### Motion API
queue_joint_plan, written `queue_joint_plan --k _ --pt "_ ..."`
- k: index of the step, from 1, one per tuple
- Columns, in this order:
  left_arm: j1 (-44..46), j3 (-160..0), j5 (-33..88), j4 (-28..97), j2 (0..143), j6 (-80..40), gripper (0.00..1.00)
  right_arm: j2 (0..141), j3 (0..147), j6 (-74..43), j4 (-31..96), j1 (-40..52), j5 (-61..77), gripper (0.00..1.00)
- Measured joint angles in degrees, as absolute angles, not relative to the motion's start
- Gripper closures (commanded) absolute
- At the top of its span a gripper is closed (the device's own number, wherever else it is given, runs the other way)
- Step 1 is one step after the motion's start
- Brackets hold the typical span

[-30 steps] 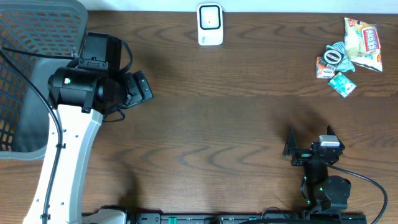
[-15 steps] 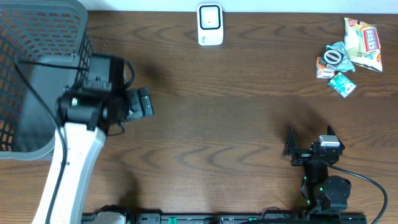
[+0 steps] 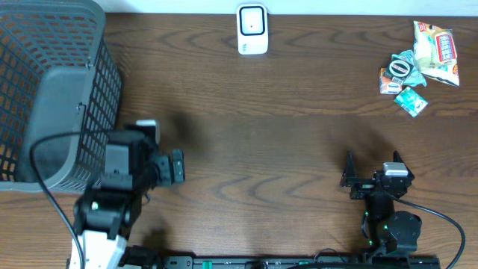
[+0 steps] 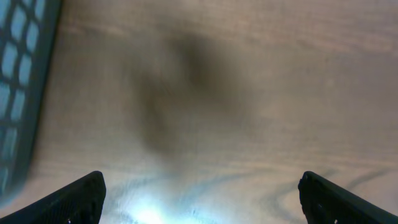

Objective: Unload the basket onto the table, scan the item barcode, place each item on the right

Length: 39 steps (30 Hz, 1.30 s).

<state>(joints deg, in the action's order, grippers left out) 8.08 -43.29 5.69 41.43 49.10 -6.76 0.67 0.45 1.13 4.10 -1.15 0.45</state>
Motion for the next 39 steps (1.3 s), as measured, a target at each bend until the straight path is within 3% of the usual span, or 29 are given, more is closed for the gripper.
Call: queue_joint_plan --k 26,39 --pt "7.1 -19.6 5.7 24.4 9.7 2.0 0.02 0.7 0.4 1.1 4.1 -1.1 0.4 0.01" --pt "5.7 -13.1 5.8 16.5 0.9 2.0 0.02 0.7 0.4 1.1 4.1 -1.1 0.4 0.01"
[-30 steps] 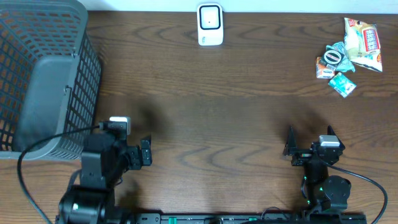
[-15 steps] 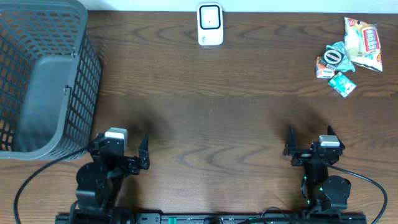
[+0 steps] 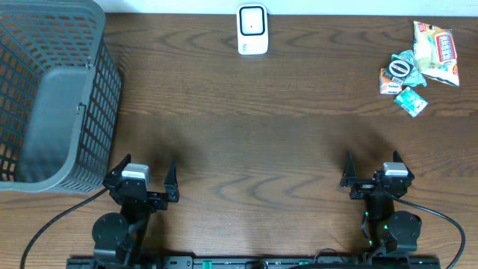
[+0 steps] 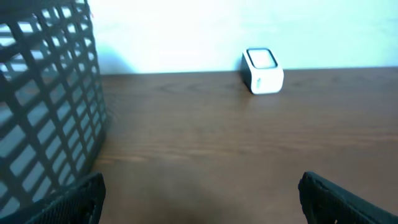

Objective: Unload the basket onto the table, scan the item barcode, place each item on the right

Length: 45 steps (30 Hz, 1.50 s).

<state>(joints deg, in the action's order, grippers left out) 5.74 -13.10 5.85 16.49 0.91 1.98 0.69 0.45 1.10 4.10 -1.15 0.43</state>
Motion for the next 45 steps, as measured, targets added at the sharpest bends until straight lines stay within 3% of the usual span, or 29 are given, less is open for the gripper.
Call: queue_joint_plan --k 22,45 --pt "0.8 -1.2 9.1 -2.7 0.6 2.5 0.02 0.7 0.4 1.1 4.1 -1.1 0.4 0.01" --pt "-0.6 -0.7 8.7 0.5 0.6 2.9 0.02 0.7 0.4 1.1 4.1 -1.1 0.4 0.01"
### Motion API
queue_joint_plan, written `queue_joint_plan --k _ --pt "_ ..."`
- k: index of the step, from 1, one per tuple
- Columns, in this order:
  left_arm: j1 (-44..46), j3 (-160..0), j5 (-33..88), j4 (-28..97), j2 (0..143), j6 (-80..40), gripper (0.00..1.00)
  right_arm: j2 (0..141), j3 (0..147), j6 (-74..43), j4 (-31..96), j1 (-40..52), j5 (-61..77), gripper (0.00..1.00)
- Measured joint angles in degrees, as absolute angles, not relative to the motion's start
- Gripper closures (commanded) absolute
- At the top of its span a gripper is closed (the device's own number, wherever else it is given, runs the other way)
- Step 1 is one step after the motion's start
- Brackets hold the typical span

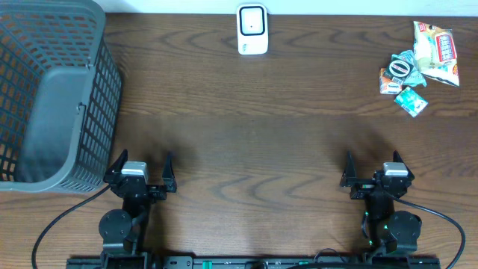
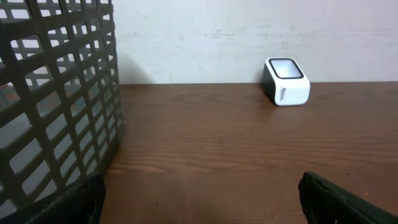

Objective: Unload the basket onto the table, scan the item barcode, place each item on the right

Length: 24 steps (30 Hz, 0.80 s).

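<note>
A white barcode scanner (image 1: 252,29) stands at the table's far edge, seen too in the left wrist view (image 2: 286,89). Several snack packets (image 1: 418,63) lie in a pile at the far right. My left gripper (image 1: 141,166) rests open at the near left with nothing between its fingers (image 2: 68,202). My right gripper (image 1: 371,167) rests open at the near right, also empty. Both are far from the packets and the scanner.
A grey mesh basket (image 1: 48,90) stands at the far left, just beyond the left gripper, and fills the left of the wrist view (image 2: 56,93). A white wall rises behind the wooden table (image 1: 246,142).
The left arm settled slightly, its gripper a little more level and square to the table; its wrist view is now sharp. The right arm and all objects are unchanged.
The left arm was raised beside the basket, its camera looking down at bare table. Then it was folded down at the near left edge, facing the scanner. Now it rests there, open and empty. The right arm stayed still.
</note>
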<state>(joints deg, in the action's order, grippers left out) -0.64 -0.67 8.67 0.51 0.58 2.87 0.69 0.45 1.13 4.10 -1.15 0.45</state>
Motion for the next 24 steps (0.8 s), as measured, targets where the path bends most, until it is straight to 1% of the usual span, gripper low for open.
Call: queue_joint_plan --k 24 --pt "-0.6 -0.7 8.7 0.6 0.6 0.6 0.03 0.7 0.4 1.1 4.1 -1.1 0.4 0.01"
